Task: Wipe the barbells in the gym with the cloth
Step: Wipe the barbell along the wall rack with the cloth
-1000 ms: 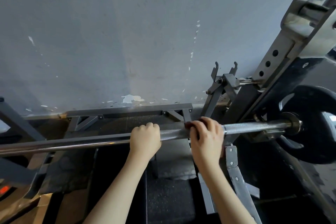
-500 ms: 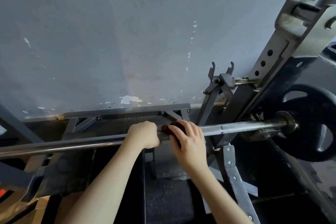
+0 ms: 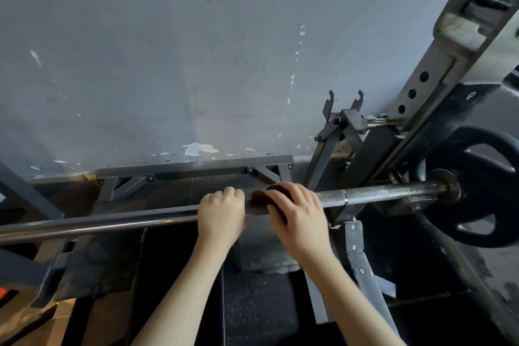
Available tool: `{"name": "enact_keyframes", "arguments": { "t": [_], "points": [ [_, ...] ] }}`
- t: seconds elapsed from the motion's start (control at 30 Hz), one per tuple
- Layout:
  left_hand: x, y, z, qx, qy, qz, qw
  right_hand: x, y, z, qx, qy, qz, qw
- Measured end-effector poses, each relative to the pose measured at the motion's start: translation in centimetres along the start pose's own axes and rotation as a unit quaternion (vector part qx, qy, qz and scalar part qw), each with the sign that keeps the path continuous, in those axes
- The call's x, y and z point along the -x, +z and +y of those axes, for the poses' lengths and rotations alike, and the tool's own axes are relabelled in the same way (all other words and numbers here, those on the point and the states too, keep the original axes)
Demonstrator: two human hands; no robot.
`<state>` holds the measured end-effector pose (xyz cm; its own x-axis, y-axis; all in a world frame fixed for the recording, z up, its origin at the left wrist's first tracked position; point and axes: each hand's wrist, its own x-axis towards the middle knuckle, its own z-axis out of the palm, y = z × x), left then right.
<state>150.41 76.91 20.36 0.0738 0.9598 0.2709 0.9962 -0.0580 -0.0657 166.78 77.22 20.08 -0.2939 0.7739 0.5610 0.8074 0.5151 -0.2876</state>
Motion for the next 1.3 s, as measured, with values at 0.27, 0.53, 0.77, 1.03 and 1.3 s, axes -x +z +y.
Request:
{"name": "enact_keyframes", "arguments": {
  "t": [0.27, 0.53, 0.77, 1.03, 1.3],
  "points": [
    [0.3, 0.5, 0.7, 0.017, -0.02, 0.034, 0.999, -0.3, -0.8, 2.1, 0.032, 0.222, 0.104, 0.969],
    [-2.3, -2.9, -1.3, 0.129, -0.033, -0.277, 0.952, -0.2, -2.5, 4.1, 0.02, 0.042, -0.005, 0.999],
    [-2.5, -2.6, -0.6, 0.051, -0.021, -0.251, 0.966, 0.2, 0.2, -0.7, -0.01, 0.141, 0.038, 0.989],
    [-2.0, -2.2, -0.5, 0.001, -0.006, -0.198, 0.98, -5.3, -0.8, -0.4, 0.054, 0.117, -0.174, 0.976],
    [-1.4, -2.0, -0.2, -0.002, -0.004, -0.157, 0.988, 2.9, -0.3, 0.3, 0.024, 0.022, -0.002, 0.999]
  ]
}}
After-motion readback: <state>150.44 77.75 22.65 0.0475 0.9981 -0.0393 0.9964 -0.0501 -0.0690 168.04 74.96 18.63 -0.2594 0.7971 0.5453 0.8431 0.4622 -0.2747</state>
